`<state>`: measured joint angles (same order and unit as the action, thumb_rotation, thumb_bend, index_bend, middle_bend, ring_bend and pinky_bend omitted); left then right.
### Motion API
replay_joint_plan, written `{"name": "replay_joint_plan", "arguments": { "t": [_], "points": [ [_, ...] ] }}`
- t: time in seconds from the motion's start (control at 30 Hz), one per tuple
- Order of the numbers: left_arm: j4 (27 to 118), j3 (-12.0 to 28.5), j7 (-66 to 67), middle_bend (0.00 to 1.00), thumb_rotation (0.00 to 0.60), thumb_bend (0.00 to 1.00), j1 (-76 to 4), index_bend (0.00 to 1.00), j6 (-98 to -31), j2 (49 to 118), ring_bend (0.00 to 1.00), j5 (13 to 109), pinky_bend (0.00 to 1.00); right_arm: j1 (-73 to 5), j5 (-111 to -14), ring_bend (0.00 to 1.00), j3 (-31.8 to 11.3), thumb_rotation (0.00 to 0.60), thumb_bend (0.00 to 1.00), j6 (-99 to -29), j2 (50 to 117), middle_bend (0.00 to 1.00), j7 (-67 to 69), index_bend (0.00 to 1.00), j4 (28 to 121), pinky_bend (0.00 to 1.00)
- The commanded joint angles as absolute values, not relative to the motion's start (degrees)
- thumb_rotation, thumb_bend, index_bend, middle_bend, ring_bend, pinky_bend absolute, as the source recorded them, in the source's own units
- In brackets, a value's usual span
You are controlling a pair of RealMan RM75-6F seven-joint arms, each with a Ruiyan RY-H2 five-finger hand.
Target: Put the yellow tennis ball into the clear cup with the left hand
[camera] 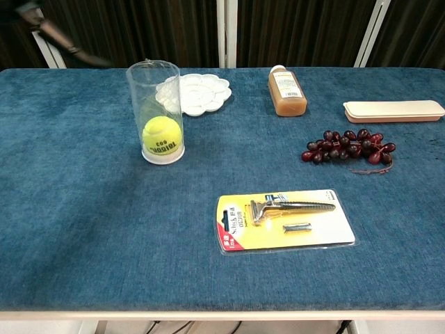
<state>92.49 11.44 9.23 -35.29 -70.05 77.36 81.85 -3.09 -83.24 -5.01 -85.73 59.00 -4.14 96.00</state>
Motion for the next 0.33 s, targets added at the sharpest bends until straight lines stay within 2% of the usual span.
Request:
{"name": "replay_joint_plan", "arguments": {
  "t": [0.03, 0.17, 0.33],
  "points": [
    [95.63, 5.75, 13.67, 0.09, 0.6, 0.05, -28.13, 0.15, -75.15, 71.05, 0.0, 82.56, 0.04, -3.01, -82.91, 0.0, -5.06, 0.6, 0.3, -85.67, 59.0, 0.0, -4.18, 0.0, 95.71, 0.0],
    [93.88, 0.45, 15.01, 0.06, 0.6, 0.05, -20.95, 0.14, -80.59, 69.52, 0.0, 83.21, 0.0, -3.15, -82.13, 0.0, -4.73, 0.6, 0.3, -84.55, 59.62, 0.0, -4.89, 0.0, 95.48, 0.0],
    [90.68, -2.02, 13.29, 0.05, 0.6, 0.05, -15.3, 0.12, -85.24, 70.44, 0.0, 83.25, 0.0, -3.59, -82.57, 0.0, -4.29, 0.6, 0.3, -83.82, 60.47, 0.0, -6.72, 0.0, 95.82, 0.0]
  ]
}}
